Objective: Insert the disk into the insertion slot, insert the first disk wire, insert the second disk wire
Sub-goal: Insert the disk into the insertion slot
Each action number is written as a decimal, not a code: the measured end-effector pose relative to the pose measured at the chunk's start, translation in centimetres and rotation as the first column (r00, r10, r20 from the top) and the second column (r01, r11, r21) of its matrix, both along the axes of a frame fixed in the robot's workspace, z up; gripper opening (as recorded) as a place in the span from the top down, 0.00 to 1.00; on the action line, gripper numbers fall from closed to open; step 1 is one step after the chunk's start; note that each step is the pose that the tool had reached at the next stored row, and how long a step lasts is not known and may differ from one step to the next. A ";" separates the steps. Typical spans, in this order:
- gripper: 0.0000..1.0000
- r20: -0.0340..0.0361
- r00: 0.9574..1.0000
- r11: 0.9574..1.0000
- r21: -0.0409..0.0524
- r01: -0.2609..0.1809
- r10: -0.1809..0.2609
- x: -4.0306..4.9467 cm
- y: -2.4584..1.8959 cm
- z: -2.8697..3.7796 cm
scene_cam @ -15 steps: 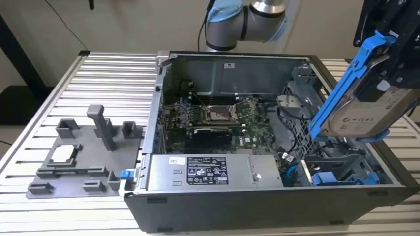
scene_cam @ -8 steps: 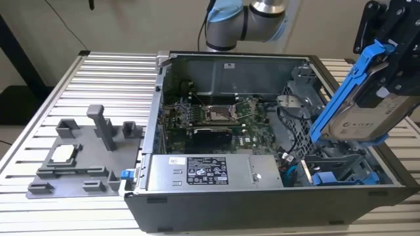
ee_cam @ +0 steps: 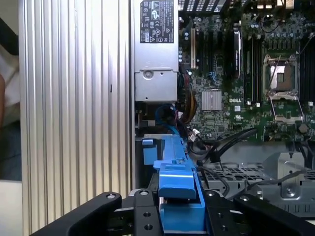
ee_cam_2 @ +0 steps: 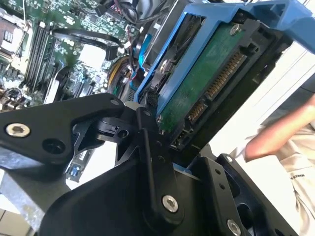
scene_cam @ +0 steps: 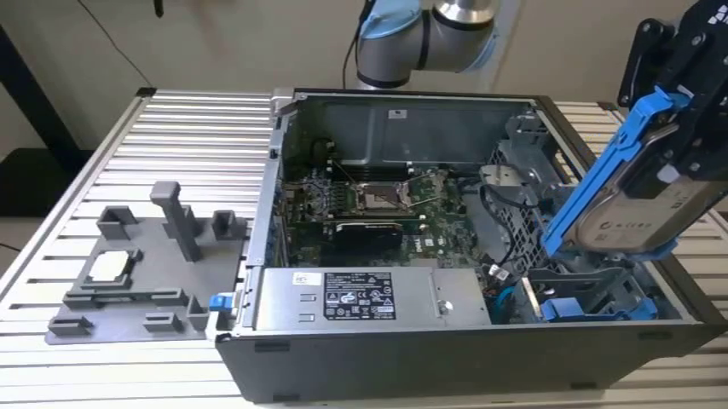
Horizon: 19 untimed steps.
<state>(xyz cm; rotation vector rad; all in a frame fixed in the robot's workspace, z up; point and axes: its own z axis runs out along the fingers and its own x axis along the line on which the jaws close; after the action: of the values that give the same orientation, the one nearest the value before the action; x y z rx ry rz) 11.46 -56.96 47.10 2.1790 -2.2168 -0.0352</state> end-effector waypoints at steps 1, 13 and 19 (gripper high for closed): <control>0.67 0.000 1.000 1.000 0.000 0.000 0.000 0.09 -0.03 -0.14; 0.67 0.000 1.000 1.000 0.000 -0.001 0.001 0.89 -0.34 -2.10; 0.67 0.000 1.000 1.000 0.000 -0.002 0.002 1.05 -0.35 -3.18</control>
<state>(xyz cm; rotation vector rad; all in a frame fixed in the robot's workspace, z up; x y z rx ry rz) 12.51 -57.30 43.92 2.1813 -2.2145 -0.0353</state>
